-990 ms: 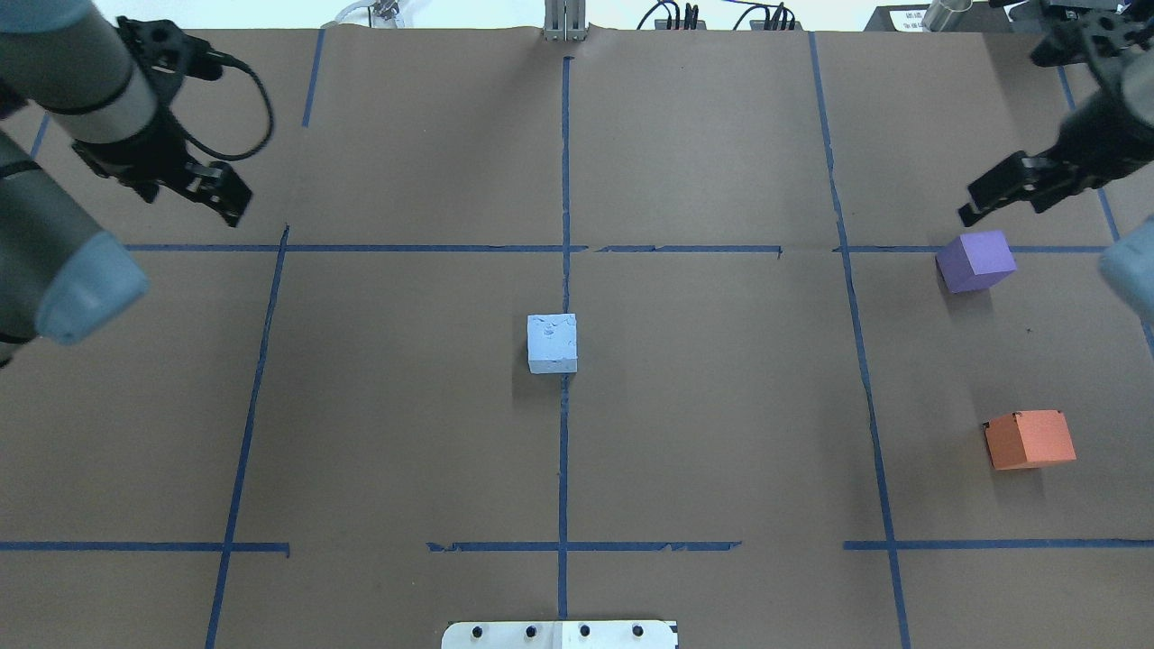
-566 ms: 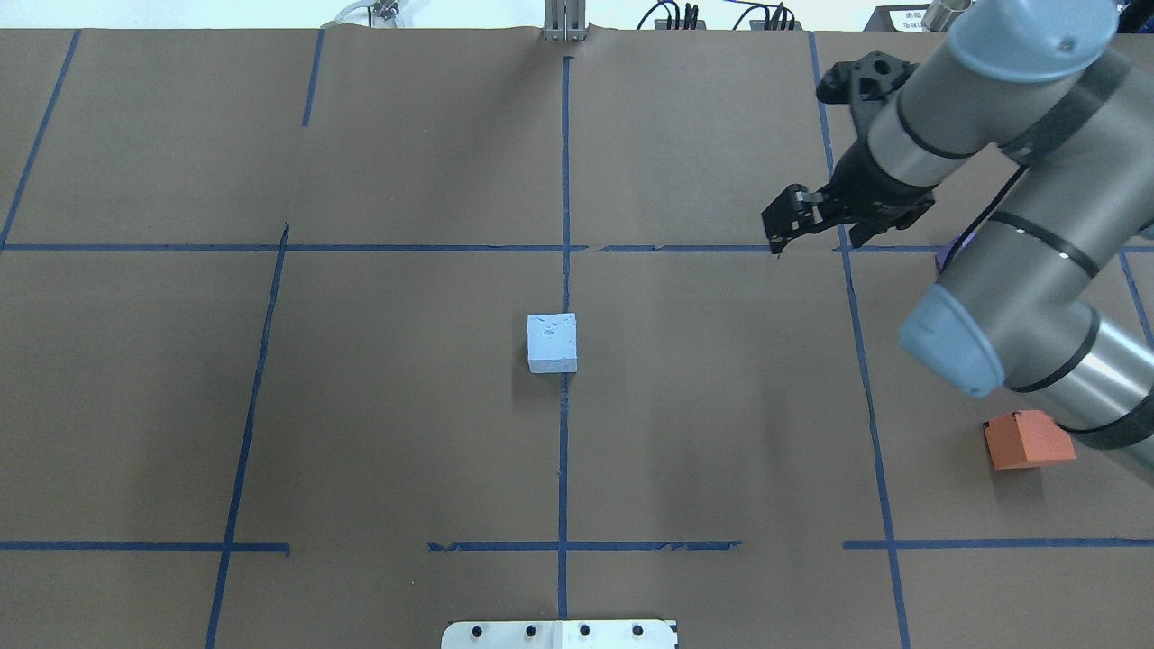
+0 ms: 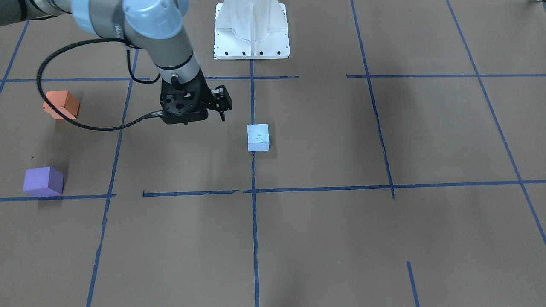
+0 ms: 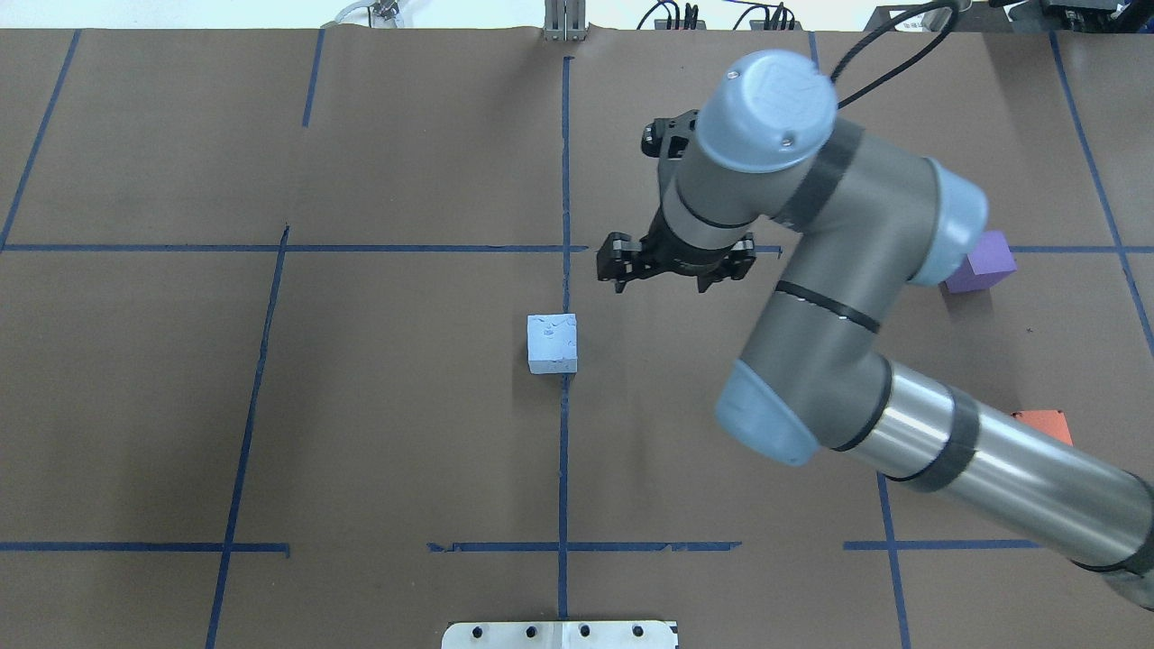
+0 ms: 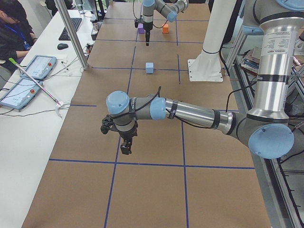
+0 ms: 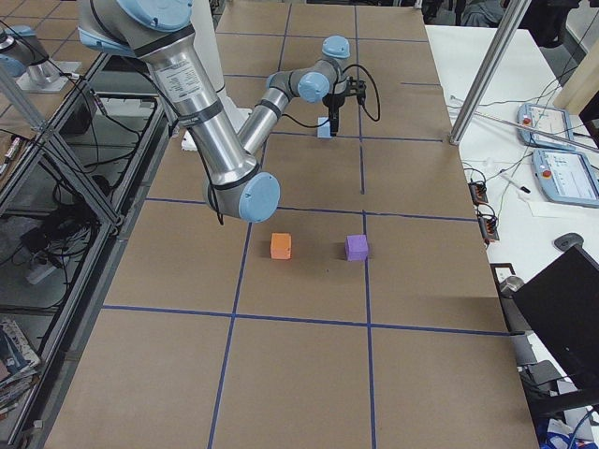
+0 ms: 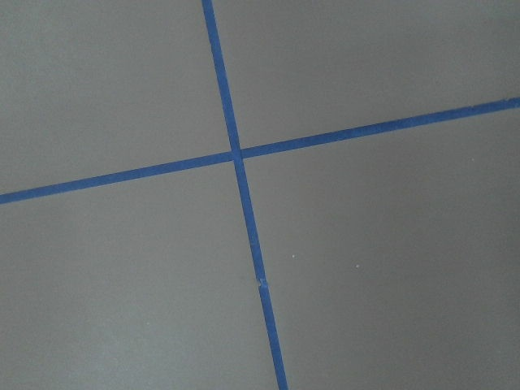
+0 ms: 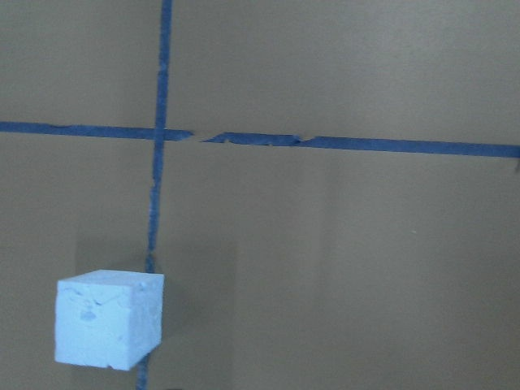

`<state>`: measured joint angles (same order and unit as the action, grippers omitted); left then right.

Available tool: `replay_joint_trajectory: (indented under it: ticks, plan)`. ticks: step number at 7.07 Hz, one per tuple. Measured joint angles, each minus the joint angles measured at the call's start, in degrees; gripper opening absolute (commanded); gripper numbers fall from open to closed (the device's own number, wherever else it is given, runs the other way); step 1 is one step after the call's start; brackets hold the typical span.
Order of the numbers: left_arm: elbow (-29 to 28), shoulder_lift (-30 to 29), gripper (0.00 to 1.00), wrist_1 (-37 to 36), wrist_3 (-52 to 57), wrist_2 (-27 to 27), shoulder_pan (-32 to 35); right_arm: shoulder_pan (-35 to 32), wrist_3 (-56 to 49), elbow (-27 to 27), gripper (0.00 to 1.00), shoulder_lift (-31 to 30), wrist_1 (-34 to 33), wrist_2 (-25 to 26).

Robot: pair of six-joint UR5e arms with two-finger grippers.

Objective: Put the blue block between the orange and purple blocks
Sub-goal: 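Lower the right gripper over the light blue cube and grasp it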

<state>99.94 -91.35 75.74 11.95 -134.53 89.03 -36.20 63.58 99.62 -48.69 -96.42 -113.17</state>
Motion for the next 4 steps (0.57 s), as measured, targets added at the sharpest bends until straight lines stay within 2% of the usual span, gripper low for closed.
replay_joint_trajectory:
  ticks: [2,4]
  plan:
    - [-0.1,0.5,1.00,0.0,0.6,-0.6,0.4,4.0,3.8,-12.5,1.00,10.3,0.4,4.0]
    - [-0.1,0.5,1.00,0.0,0.7,-0.7,0.5,6.4,4.5,-18.5,1.00,13.4,2.3,6.2]
